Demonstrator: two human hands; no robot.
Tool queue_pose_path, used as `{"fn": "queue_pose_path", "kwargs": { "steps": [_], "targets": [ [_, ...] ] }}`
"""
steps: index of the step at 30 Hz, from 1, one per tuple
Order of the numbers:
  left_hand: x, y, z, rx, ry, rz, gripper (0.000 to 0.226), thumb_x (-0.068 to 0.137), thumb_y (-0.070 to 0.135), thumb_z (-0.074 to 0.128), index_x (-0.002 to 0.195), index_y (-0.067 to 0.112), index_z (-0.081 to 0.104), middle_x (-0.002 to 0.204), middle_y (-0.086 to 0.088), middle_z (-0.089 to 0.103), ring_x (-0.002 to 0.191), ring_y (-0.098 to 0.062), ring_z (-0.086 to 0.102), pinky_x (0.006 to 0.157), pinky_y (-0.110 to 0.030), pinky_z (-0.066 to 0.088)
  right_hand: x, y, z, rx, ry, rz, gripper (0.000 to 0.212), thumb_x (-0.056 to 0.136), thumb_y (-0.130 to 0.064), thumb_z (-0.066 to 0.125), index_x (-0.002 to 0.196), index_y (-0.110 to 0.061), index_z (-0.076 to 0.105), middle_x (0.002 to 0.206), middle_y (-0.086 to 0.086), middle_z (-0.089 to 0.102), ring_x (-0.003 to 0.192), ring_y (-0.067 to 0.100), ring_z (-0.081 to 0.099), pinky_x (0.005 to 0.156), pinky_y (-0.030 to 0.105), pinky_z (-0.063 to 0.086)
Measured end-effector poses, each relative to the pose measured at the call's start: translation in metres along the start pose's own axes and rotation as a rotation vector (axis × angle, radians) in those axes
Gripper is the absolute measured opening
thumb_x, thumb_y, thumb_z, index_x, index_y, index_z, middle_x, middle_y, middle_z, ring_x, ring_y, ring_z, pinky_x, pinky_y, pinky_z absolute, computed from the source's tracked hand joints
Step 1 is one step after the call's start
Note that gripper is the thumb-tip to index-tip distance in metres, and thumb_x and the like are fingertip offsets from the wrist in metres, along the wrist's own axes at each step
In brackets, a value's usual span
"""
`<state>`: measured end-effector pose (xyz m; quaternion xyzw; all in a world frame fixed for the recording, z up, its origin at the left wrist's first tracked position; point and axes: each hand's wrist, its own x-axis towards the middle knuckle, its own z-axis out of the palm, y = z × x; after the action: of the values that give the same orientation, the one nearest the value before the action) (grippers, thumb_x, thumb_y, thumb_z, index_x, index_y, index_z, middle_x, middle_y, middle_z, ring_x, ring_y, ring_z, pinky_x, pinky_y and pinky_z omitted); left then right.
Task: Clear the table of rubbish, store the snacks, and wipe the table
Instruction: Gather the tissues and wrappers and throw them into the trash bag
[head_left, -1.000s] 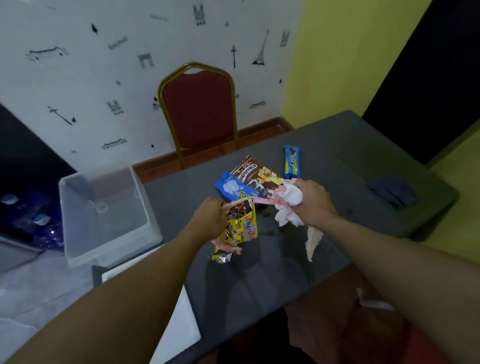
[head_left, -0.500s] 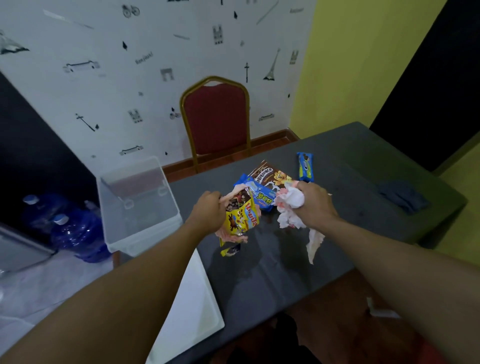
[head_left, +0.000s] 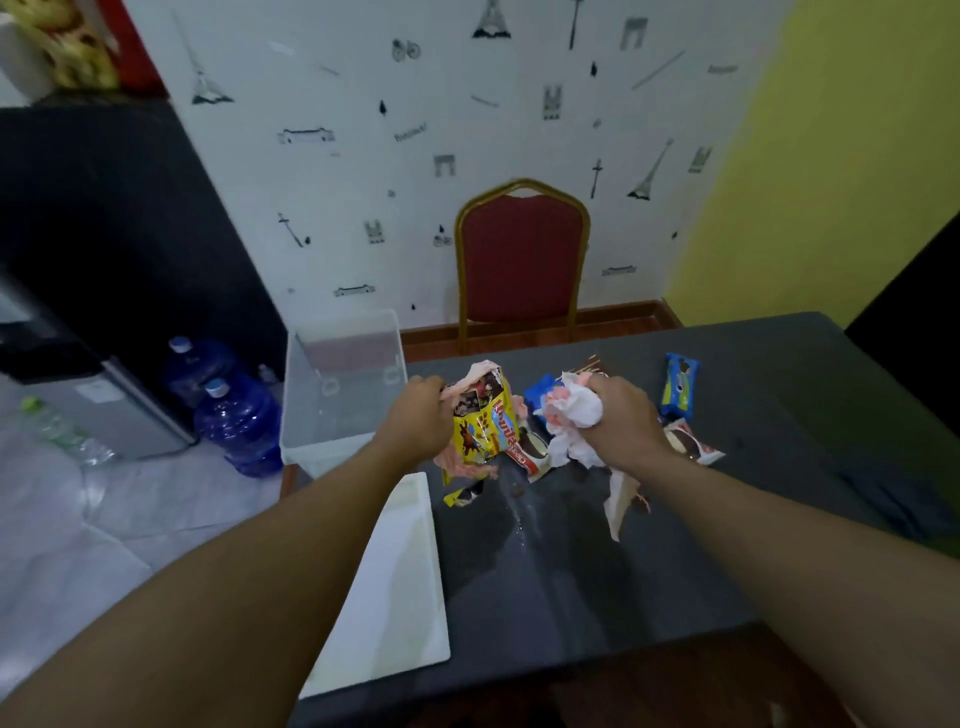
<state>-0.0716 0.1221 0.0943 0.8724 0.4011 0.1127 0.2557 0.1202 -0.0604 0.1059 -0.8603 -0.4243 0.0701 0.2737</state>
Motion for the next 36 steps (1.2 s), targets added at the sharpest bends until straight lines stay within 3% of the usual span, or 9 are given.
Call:
{"fn": "queue_pose_path", "kwargs": {
  "steps": [4,7,14,16,20,24,28,32,36],
  "targets": [
    [-0.008,-0.006,-0.012,-0.023,0.067,-0.063,0.020,0.096,0.015,0.045,0.094,0.008,0.064,0.088,-0.010,0.063,0.077,-0.024,0.059,0.060,-0.032,0.043,0.018,-0.013,0.008,0.002,-0.066,-0.117,0.029,0.084,-0.039,0.076,0.103,-0.018,0.069,0.098,0.006,0.069,0.088,0.026,0.062,0.068,0.030,0.039],
    [-0.018,-0.012,-0.021,-0.033,0.118,-0.101,0.020,0.097,0.016,0.046,0.090,0.008,0.064,0.084,-0.010,0.064,0.073,-0.023,0.058,0.053,-0.028,0.038,0.033,-0.025,0.017,0.030,-0.098,-0.194,0.034,0.084,-0.042,0.074,0.106,-0.017,0.070,0.099,0.010,0.069,0.089,0.029,0.061,0.068,0.029,0.035],
    [-0.049,-0.034,-0.042,-0.093,0.277,-0.273,0.022,0.100,0.019,0.045,0.097,0.012,0.066,0.087,-0.004,0.065,0.079,-0.019,0.061,0.064,-0.032,0.050,0.047,-0.069,0.037,0.117,-0.201,-0.376,0.035,0.082,-0.043,0.078,0.104,-0.017,0.070,0.094,0.011,0.068,0.084,0.028,0.059,0.066,0.029,0.033],
    [-0.061,-0.044,-0.050,-0.099,0.323,-0.306,0.021,0.098,0.018,0.046,0.096,0.013,0.066,0.086,-0.004,0.065,0.076,-0.018,0.061,0.062,-0.031,0.049,0.048,-0.084,0.044,0.146,-0.236,-0.429,0.040,0.079,-0.050,0.074,0.099,-0.015,0.070,0.091,0.013,0.068,0.082,0.031,0.060,0.065,0.030,0.032],
    [-0.090,-0.070,-0.064,-0.050,0.366,-0.372,0.018,0.096,0.020,0.047,0.088,0.013,0.061,0.084,-0.006,0.061,0.076,-0.021,0.056,0.061,-0.034,0.044,0.044,-0.118,0.066,0.225,-0.296,-0.532,0.073,0.066,-0.076,0.057,0.102,-0.014,0.072,0.093,0.012,0.070,0.080,0.029,0.061,0.065,0.025,0.031],
    [-0.121,-0.099,-0.080,-0.066,0.443,-0.443,0.023,0.096,0.015,0.049,0.075,0.009,0.056,0.073,-0.006,0.057,0.069,-0.021,0.051,0.055,-0.031,0.034,0.032,-0.158,0.086,0.254,-0.362,-0.574,0.054,0.073,-0.062,0.075,0.100,-0.015,0.073,0.092,0.007,0.071,0.074,0.020,0.057,0.058,0.024,0.032],
    [-0.151,-0.135,-0.104,-0.068,0.480,-0.498,0.021,0.095,0.013,0.048,0.078,0.005,0.058,0.077,-0.011,0.057,0.071,-0.025,0.052,0.054,-0.032,0.031,0.020,-0.201,0.118,0.272,-0.393,-0.623,0.053,0.071,-0.065,0.068,0.101,-0.021,0.071,0.092,0.004,0.071,0.076,0.019,0.058,0.065,0.025,0.034],
    [-0.175,-0.179,-0.125,-0.066,0.481,-0.522,0.021,0.094,0.012,0.047,0.077,0.007,0.058,0.075,-0.012,0.057,0.068,-0.024,0.051,0.051,-0.027,0.027,-0.002,-0.246,0.146,0.300,-0.402,-0.633,0.040,0.070,-0.069,0.066,0.085,-0.033,0.060,0.084,-0.002,0.065,0.074,0.020,0.060,0.062,0.027,0.036],
    [-0.196,-0.220,-0.147,-0.076,0.477,-0.562,0.021,0.094,0.010,0.045,0.077,0.005,0.056,0.076,-0.014,0.055,0.064,-0.021,0.046,0.050,-0.027,0.024,-0.017,-0.286,0.180,0.261,-0.411,-0.639,0.046,0.076,-0.061,0.071,0.104,-0.025,0.069,0.095,0.002,0.070,0.083,0.021,0.063,0.068,0.029,0.045]
  ]
}}
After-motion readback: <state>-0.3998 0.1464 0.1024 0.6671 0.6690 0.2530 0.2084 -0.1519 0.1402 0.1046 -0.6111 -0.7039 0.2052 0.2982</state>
